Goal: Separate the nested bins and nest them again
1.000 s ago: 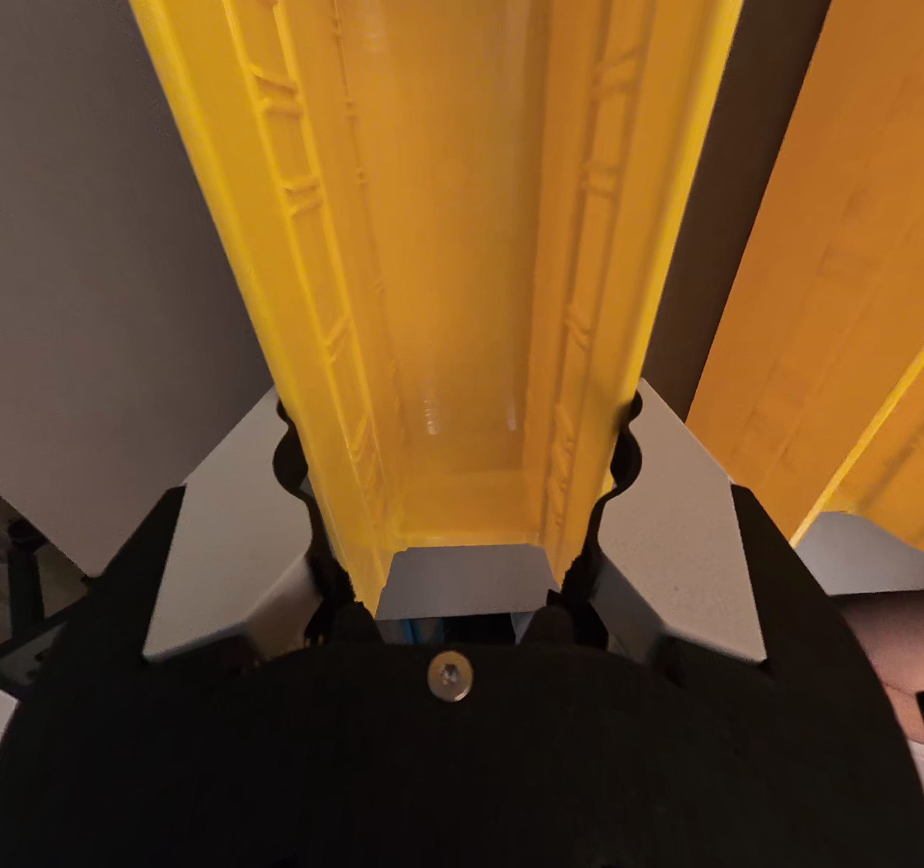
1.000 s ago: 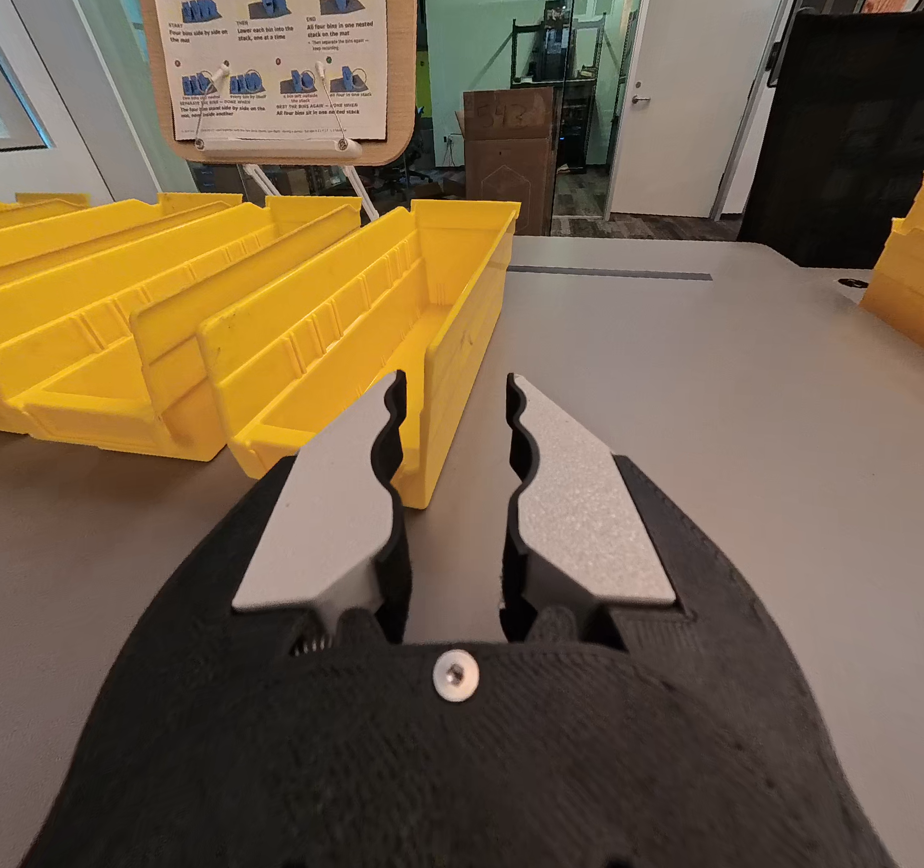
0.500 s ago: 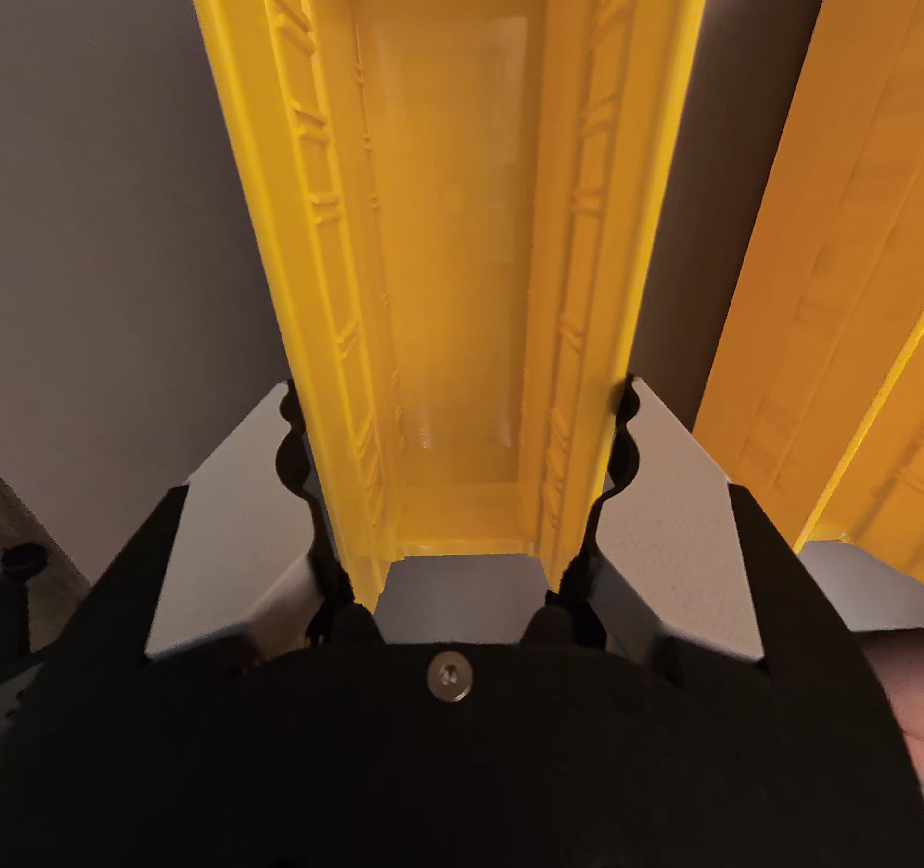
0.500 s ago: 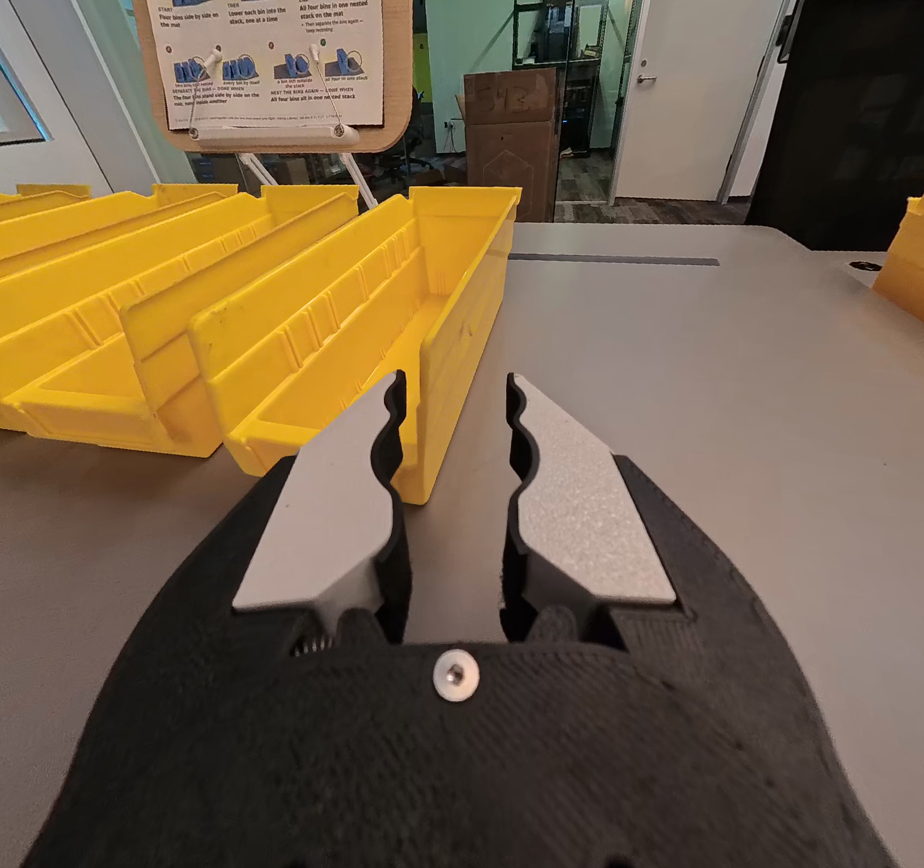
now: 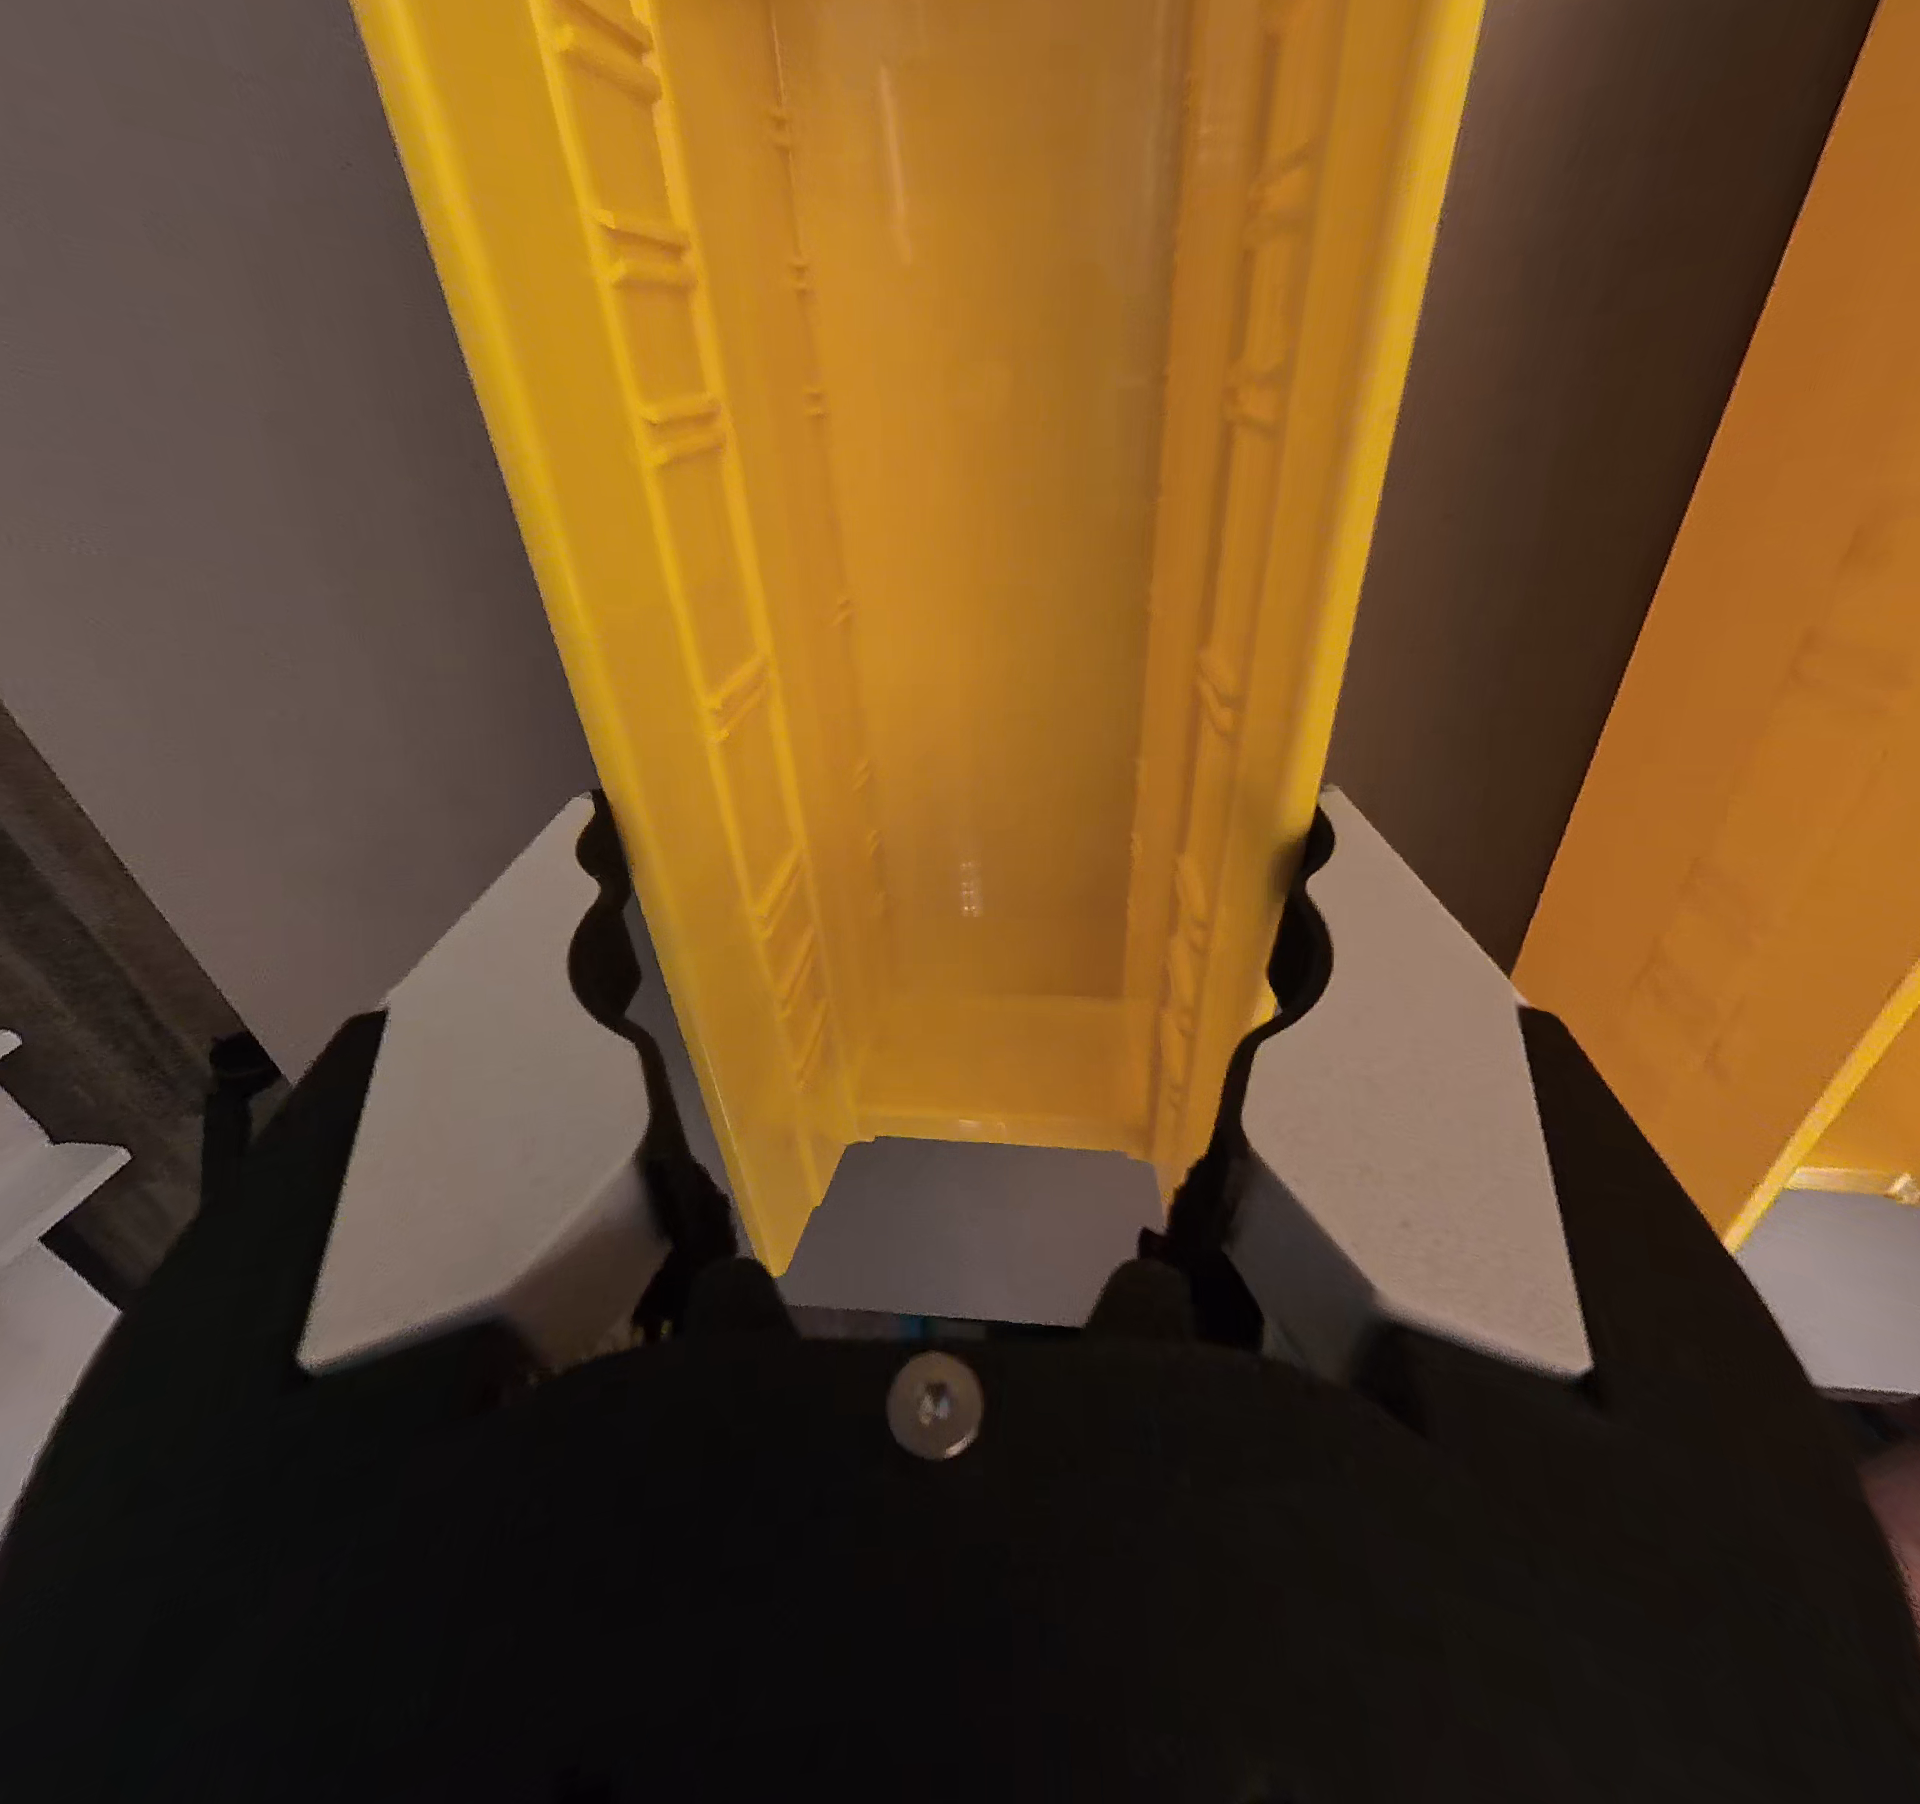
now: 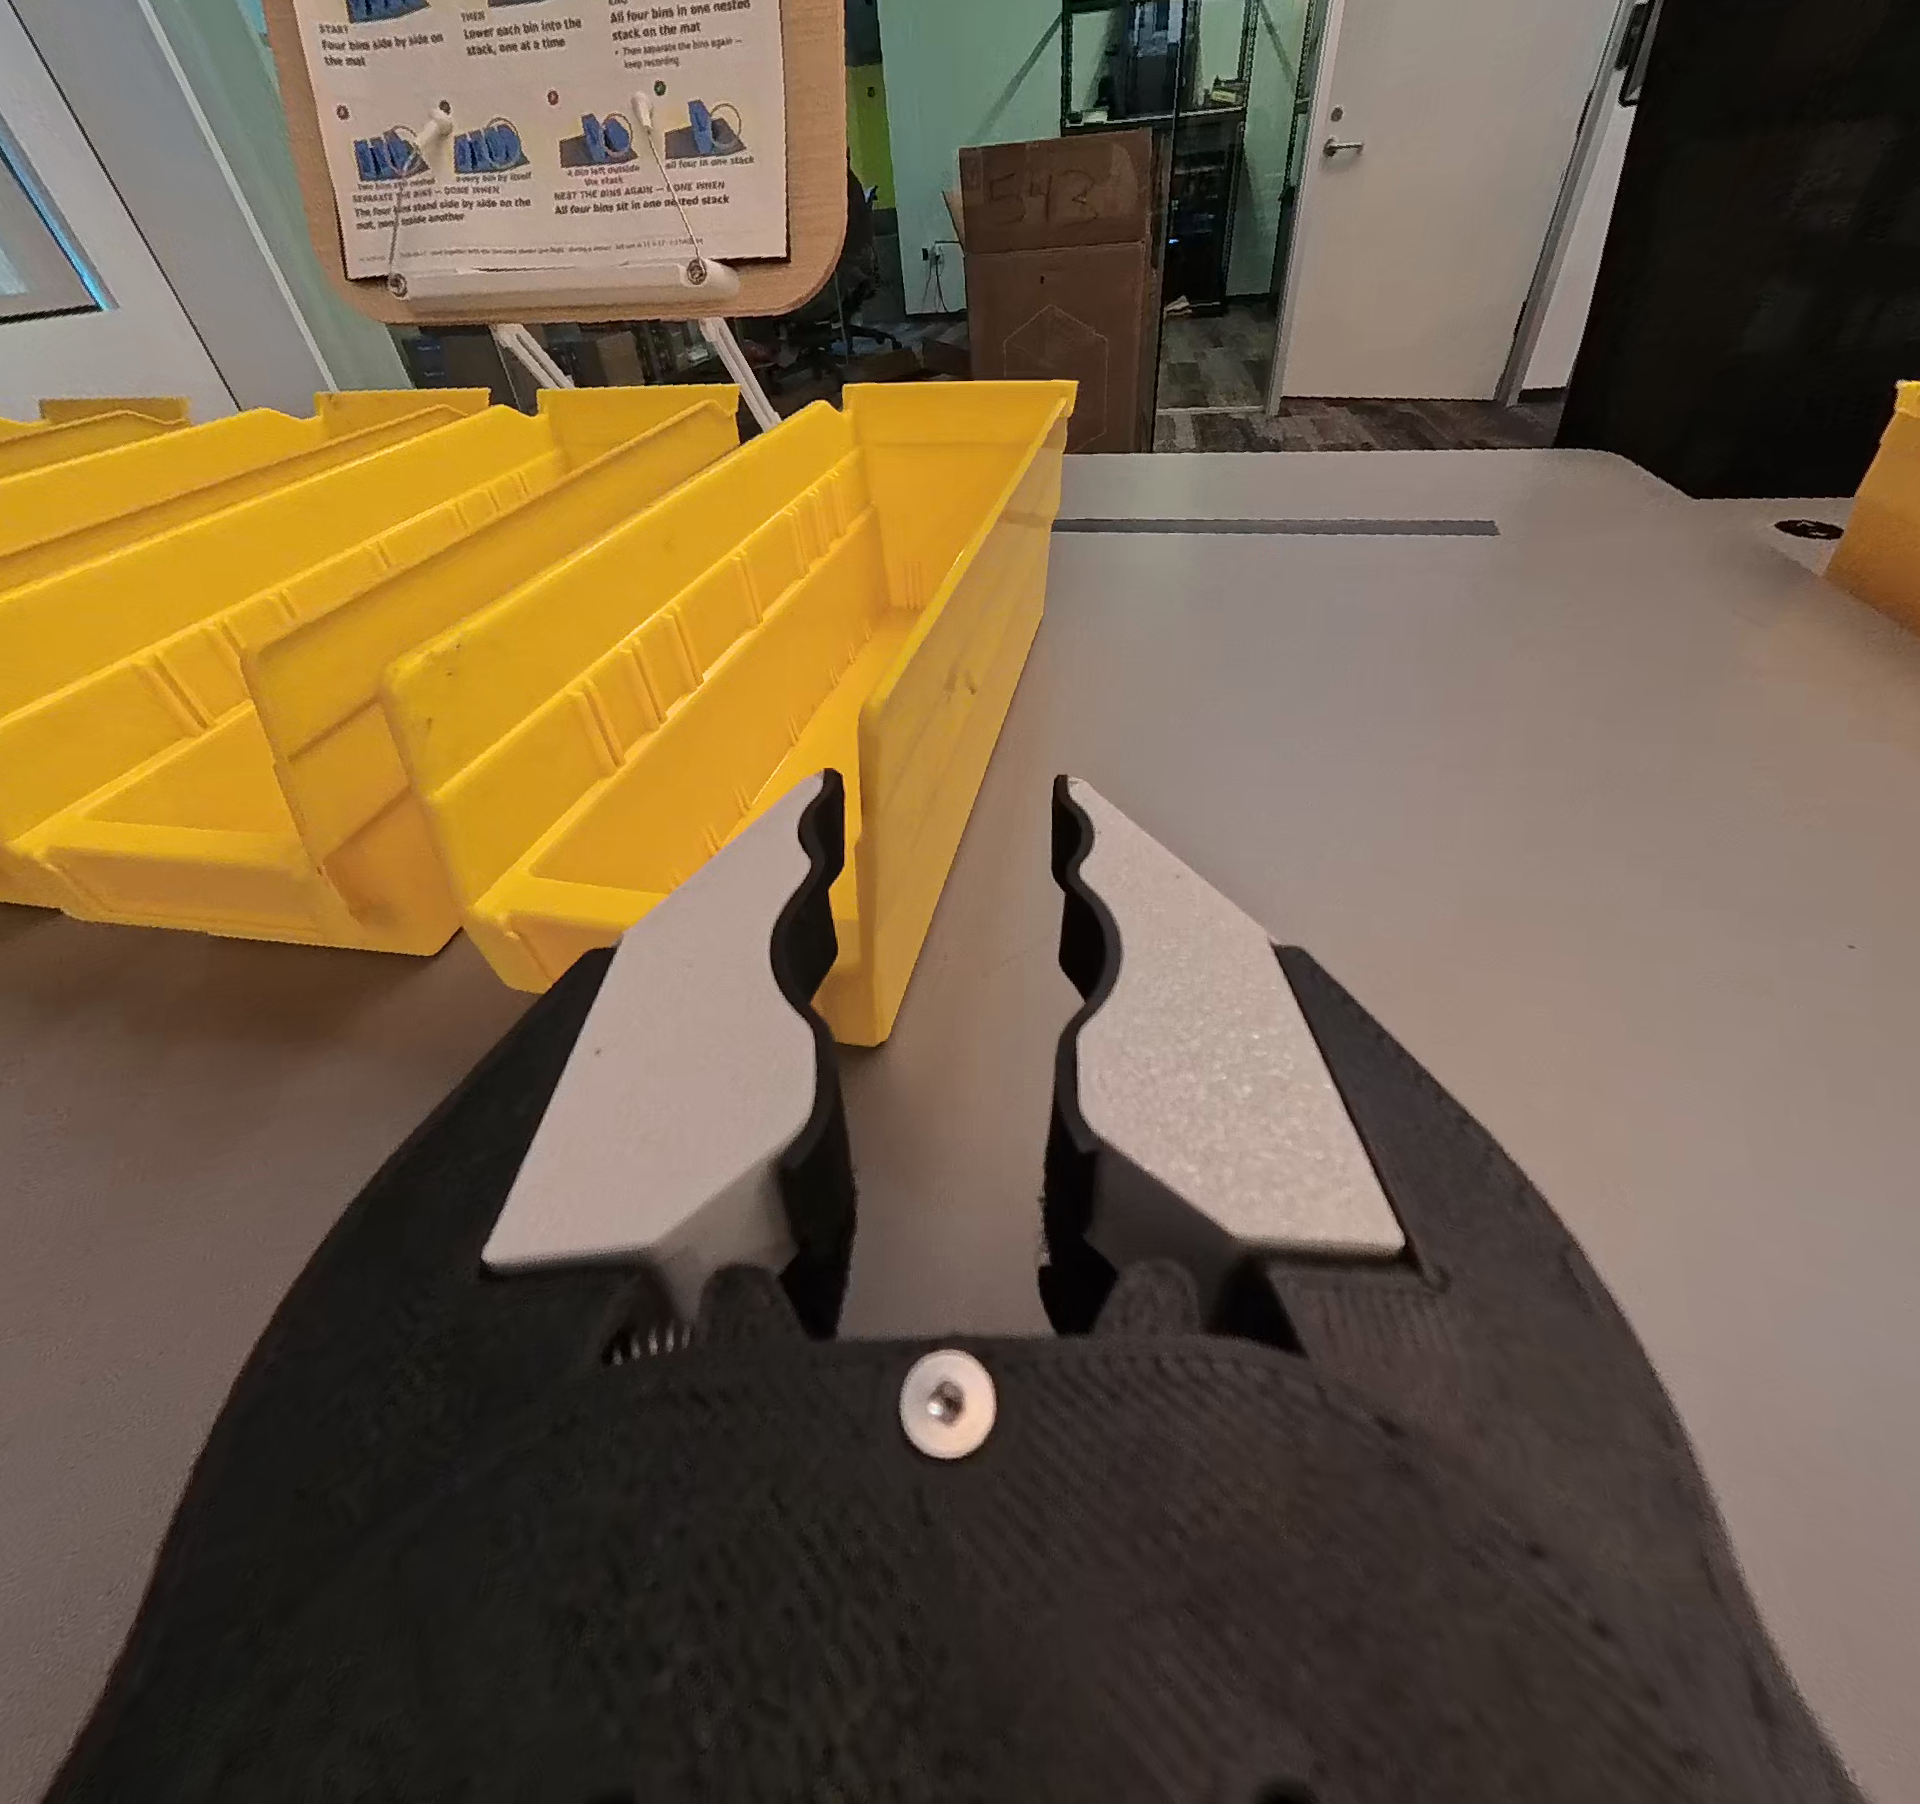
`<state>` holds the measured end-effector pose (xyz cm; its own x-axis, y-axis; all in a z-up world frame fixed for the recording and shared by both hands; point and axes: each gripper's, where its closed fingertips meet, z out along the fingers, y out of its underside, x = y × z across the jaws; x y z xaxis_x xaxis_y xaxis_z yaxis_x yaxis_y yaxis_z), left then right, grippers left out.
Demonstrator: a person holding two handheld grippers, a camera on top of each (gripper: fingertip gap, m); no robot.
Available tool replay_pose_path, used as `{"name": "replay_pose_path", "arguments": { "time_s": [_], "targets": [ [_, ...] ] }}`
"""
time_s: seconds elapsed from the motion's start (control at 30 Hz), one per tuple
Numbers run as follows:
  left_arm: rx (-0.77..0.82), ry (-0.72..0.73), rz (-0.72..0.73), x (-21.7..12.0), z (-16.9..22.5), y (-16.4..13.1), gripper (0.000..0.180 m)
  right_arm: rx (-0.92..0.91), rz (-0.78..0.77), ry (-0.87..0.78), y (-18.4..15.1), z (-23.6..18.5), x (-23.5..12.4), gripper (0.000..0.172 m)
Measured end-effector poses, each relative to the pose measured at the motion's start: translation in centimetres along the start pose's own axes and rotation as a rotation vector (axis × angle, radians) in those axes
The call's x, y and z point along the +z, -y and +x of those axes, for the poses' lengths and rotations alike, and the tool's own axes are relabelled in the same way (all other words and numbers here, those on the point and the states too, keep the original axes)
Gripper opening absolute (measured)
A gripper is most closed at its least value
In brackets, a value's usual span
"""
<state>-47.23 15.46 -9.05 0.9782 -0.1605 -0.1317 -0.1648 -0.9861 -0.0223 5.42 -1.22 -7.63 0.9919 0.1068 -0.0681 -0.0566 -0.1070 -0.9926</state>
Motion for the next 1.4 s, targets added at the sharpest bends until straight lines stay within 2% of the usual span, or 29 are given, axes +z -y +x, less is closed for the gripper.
{"name": "replay_pose_path", "arguments": {
  "time_s": [0.47,0.6,0.8,1.23,1.4],
  "targets": [
    [0.027,0.053,-0.005,0.2,-0.2,-0.1,0.125,0.027,0.001,0.005,0.0,0.2,0.0,0.039],
    [0.037,0.051,0.004,0.0,-0.3,0.1,0.115,0.033,0.004,0.005,0.0,0.2,-0.1,0.039],
    [0.039,0.025,0.001,-0.3,0.0,0.0,0.113,0.037,0.001,0.007,0.0,0.3,0.0,0.039],
    [0.066,0.063,0.0,-3.6,0.2,-0.2,0.11,0.047,0.003,0.009,0.0,0.3,0.0,0.038],
    [0.055,0.052,-0.04,-1.9,0.2,-1.2,0.112,0.06,0.012,0.02,0.1,0.3,-0.2,0.039]
  ]
}}
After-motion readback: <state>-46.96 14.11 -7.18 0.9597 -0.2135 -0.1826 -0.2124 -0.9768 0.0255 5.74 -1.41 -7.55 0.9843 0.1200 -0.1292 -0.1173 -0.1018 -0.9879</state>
